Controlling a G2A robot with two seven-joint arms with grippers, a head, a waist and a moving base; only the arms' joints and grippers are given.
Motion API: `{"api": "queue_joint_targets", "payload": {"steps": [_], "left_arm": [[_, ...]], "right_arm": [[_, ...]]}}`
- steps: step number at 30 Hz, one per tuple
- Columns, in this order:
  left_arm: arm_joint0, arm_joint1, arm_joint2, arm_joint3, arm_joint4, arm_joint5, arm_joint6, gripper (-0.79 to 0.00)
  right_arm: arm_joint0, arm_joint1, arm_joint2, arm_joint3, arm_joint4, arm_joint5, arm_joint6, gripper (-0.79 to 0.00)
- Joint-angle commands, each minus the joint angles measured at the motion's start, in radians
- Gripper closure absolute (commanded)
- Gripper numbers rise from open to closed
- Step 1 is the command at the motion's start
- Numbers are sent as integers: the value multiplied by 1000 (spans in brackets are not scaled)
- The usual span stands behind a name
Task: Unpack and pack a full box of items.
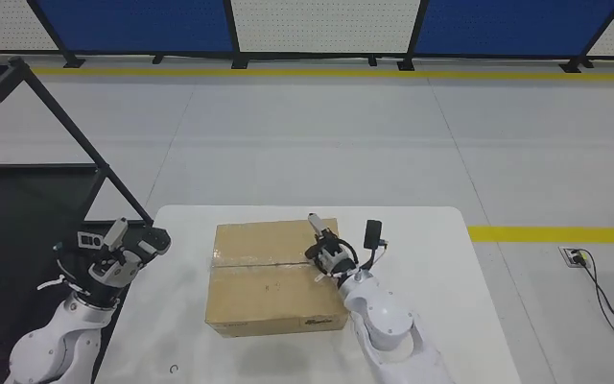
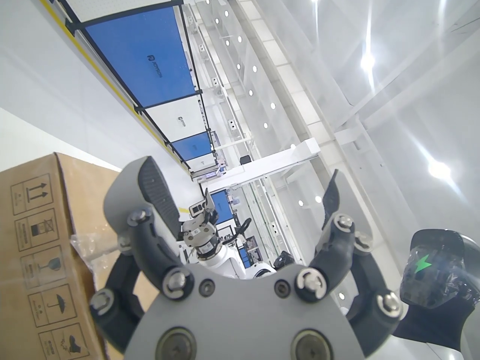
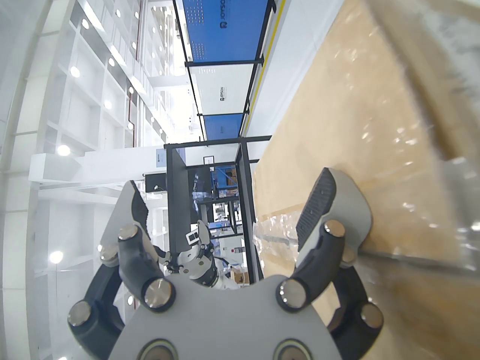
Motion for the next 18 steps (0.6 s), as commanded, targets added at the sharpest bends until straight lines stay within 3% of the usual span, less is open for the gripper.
{"api": "queue_joint_targets", "payload": {"steps": [1,11,18], "left_arm": [[-3,-1,2,1,2,2,-1,-785],[-27,-5,10,12,16,14,-8,-785],[-61,-8,16,32,18,30,-22,-785]], "right_arm": [[-13,6,29,-17,1,3,0,-785],[-71,33,182,-81,47,-12,-21,-785],[-117,49,305,-153,135,-80,-55,-785]]}}
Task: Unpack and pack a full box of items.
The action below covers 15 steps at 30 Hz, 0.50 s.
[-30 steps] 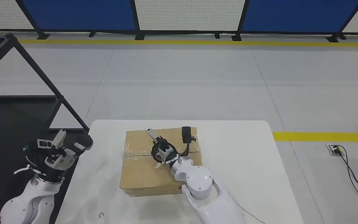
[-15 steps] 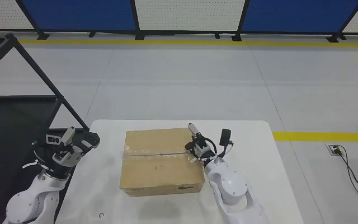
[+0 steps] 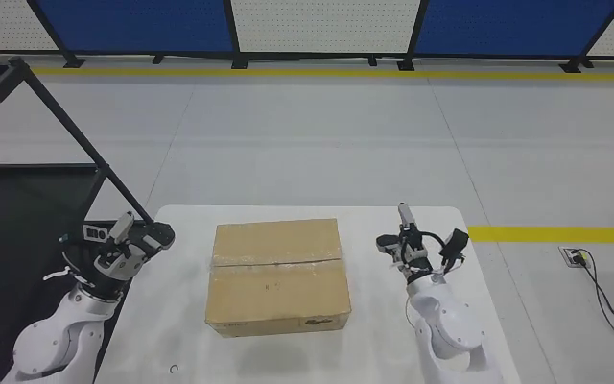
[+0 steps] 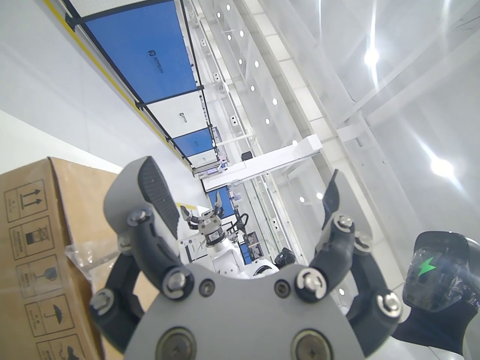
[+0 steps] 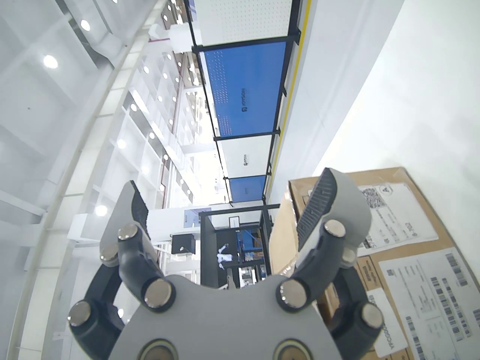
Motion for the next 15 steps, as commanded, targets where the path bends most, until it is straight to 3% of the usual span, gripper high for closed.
{"api": "queue_joint_targets", "payload": {"steps": [1,15], "left_arm": [[-12,0,3,4,-4,6,-12,-785],[-36,0,12,16,-11,25,-50,-784]], "right_arm": [[-12,4,32,-16,24,-21,-11,-785],[-24,9,51,-29,13,-41,-4,-784]]}}
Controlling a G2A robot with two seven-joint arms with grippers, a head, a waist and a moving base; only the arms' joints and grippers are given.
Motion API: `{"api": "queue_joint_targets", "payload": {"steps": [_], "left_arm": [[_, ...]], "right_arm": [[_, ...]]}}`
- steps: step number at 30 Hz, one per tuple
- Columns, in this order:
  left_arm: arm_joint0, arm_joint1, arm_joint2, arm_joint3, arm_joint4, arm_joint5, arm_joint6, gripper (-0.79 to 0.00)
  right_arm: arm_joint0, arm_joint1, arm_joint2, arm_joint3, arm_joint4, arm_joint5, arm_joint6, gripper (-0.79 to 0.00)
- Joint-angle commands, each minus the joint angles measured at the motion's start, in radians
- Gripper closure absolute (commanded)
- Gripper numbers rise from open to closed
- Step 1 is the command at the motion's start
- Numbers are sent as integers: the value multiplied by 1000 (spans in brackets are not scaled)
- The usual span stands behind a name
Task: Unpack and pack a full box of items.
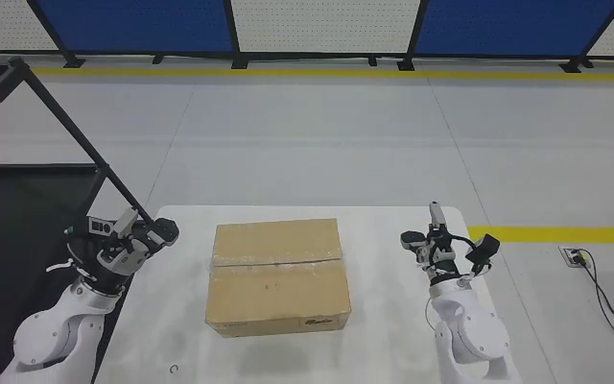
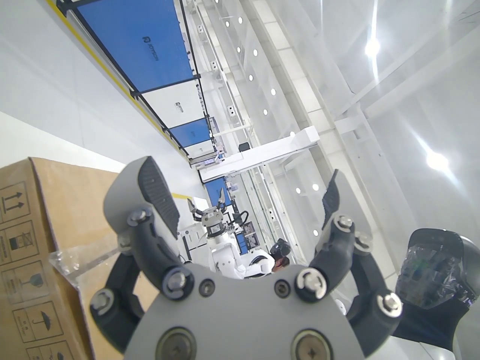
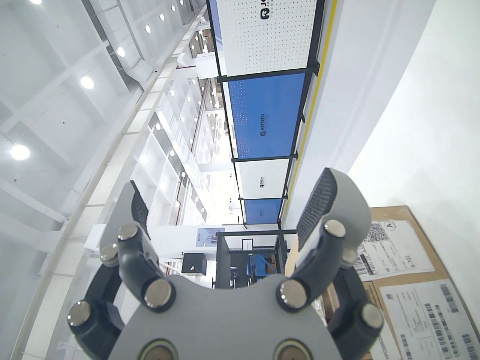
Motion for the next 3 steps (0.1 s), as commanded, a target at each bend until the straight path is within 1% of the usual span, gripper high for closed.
{"api": "queue_joint_targets", "payload": {"steps": [1,3], "left_arm": [[0,0,0,0,0,0,0,-784],[0,0,0,0,0,0,0,-784]], "right_arm": [[0,0,0,0,0,0,0,-785],[0,0,0,0,0,0,0,-785]]}}
